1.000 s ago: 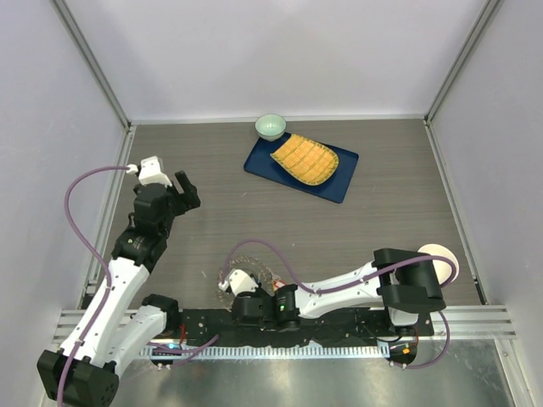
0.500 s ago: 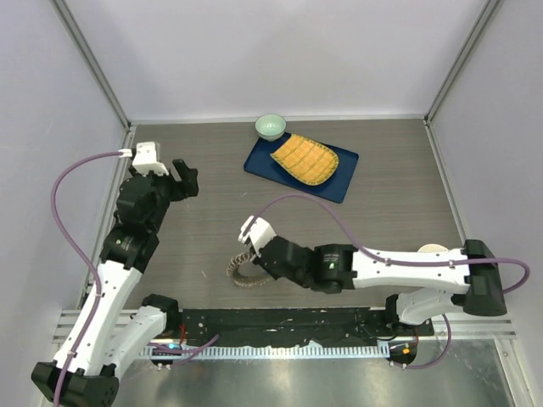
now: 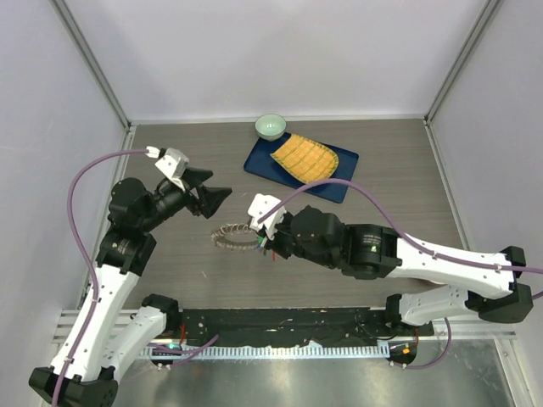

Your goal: Remove the keys from the keyring

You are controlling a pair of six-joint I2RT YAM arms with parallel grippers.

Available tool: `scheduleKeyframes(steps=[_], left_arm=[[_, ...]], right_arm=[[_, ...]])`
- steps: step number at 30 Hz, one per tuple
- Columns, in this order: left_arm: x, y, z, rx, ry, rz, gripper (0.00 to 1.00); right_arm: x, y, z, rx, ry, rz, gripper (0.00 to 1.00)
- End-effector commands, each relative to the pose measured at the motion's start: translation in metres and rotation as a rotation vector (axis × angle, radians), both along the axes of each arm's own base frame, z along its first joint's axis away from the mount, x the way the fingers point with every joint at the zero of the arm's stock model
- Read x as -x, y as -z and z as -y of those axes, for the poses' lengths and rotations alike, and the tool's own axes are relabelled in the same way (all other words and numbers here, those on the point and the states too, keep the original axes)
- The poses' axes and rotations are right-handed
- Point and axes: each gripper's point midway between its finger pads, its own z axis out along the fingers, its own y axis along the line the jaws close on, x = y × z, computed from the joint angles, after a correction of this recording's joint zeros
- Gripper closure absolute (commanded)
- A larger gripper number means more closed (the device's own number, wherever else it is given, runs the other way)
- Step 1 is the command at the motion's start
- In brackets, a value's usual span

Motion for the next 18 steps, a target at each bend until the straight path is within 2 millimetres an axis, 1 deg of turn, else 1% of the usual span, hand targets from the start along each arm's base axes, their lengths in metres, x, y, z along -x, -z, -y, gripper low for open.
scheduleKeyframes(steps=[1, 2, 3, 4, 5, 6, 7, 8, 9, 10, 11, 12, 13, 14, 16, 17, 18], left_arm=[[0.042, -0.02, 0.034, 0.04, 0.317, 0.13, 0.28], [0.06, -0.021, 0.042, 0.046, 0.427, 0.161, 0.28], [0.067, -0.02, 0.046, 0.054, 0.472, 0.197, 0.28], [0.076, -0.023, 0.047, 0.068, 0.506, 0.208, 0.28], [0.086, -0.023, 0.05, 0.062, 0.57, 0.22, 0.28], [0.091, -0.023, 0.051, 0.061, 0.597, 0.219, 0.33], [0.095, -0.03, 0.052, 0.058, 0.621, 0.226, 0.35], [0.095, -0.029, 0.054, 0.06, 0.639, 0.2, 0.37], [0.099, -0.031, 0.056, 0.06, 0.672, 0.194, 0.36], [0.101, -0.038, 0.057, 0.061, 0.687, 0.202, 0.33], [0.098, -0.038, 0.059, 0.064, 0.698, 0.186, 0.3], [0.103, -0.043, 0.061, 0.062, 0.727, 0.207, 0.27], [0.104, -0.045, 0.063, 0.06, 0.743, 0.221, 0.27], [0.106, -0.051, 0.064, 0.057, 0.756, 0.259, 0.27], [0.108, -0.054, 0.07, 0.038, 0.781, 0.317, 0.32], [0.112, -0.059, 0.074, 0.034, 0.796, 0.351, 0.33], [0.112, -0.061, 0.076, 0.016, 0.793, 0.405, 0.34]], right_arm=[[0.012, -0.042, 0.01, -0.053, -0.124, 0.087, 0.99], [0.016, -0.04, 0.01, -0.055, -0.156, 0.087, 0.99], [0.016, -0.044, 0.01, -0.073, -0.176, 0.104, 0.99], [0.015, -0.042, 0.017, -0.083, -0.177, 0.107, 0.99], [0.017, -0.043, 0.017, -0.096, -0.199, 0.106, 0.99], [0.016, -0.047, 0.019, -0.116, -0.205, 0.119, 0.99], [0.013, -0.052, 0.025, -0.135, -0.201, 0.128, 0.99], [0.017, -0.056, 0.023, -0.15, -0.232, 0.13, 0.99], [0.016, -0.059, 0.024, -0.154, -0.239, 0.142, 0.99], [0.018, -0.06, 0.024, -0.157, -0.254, 0.147, 0.99], [0.017, -0.061, 0.024, -0.157, -0.26, 0.15, 0.99], [0.021, -0.063, 0.023, -0.162, -0.282, 0.153, 0.99], [0.022, -0.063, 0.023, -0.158, -0.292, 0.157, 0.99], [0.027, -0.064, 0.021, -0.168, -0.322, 0.151, 0.99], [0.032, -0.064, 0.019, -0.169, -0.356, 0.145, 0.99], [0.035, -0.062, 0.018, -0.167, -0.371, 0.143, 0.99], [0.036, -0.061, 0.016, -0.164, -0.386, 0.14, 0.99]])
